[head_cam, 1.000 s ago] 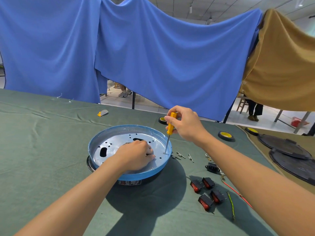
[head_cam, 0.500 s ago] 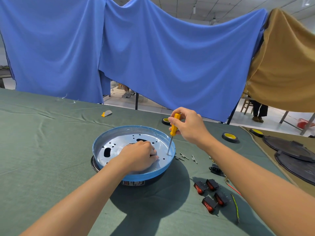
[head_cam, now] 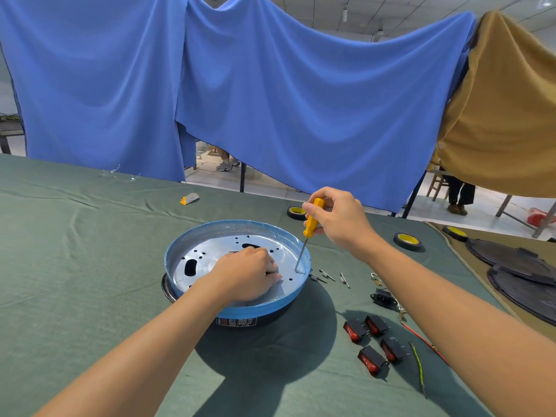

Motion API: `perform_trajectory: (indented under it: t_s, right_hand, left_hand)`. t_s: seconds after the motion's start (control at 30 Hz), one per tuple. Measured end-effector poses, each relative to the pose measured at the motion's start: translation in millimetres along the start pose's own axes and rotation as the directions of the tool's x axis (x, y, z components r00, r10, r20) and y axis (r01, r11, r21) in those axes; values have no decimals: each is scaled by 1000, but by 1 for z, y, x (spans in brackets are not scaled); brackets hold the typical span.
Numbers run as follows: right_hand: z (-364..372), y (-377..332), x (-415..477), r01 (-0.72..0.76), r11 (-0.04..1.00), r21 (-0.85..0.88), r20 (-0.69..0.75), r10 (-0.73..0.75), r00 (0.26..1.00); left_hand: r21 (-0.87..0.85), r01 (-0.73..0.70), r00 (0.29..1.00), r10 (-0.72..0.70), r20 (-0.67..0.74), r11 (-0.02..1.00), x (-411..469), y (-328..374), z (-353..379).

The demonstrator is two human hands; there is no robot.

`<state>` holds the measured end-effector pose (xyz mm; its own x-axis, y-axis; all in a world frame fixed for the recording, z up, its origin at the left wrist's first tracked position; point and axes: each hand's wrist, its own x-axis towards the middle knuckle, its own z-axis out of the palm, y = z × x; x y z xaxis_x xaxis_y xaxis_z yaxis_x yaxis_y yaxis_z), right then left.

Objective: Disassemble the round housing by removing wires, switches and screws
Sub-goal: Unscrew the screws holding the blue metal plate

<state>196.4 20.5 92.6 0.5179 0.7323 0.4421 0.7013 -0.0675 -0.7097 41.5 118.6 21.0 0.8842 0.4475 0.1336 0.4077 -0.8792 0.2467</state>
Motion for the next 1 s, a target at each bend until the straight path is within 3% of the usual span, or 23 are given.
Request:
perform_trajectory:
  t_s: [0.23, 0.53, 0.73, 0.8, 0.9, 1.0]
  right_hand:
    - [3, -5, -1, 45, 993, -109, 42, -41, 998]
    - [1, 0, 0, 46, 996, -73, -2, -47, 999]
    - [0, -1, 3, 81, 988, -129, 82, -71, 994]
    - [-6, -5, 9, 129, 944, -304, 165, -81, 983]
    - [-15, -21, 20, 182, 767, -615, 306, 20, 952]
    - [-19, -39, 27, 252, 645, -721, 451, 161, 878]
  left_hand:
    - [7, -4, 1000, 4, 11, 1000, -1, 0, -1]
    - [-3, 7, 1000, -7, 27, 1000, -2, 2, -3]
    - [-6, 9, 1000, -8, 30, 1000, -2, 2, -3]
    - [-11, 9, 999, -8, 32, 1000, -2, 2, -3]
    - [-10, 2, 999, -2, 37, 1000, -2, 2, -4]
    - [-4, 5, 999, -5, 42, 1000, -1, 2, -4]
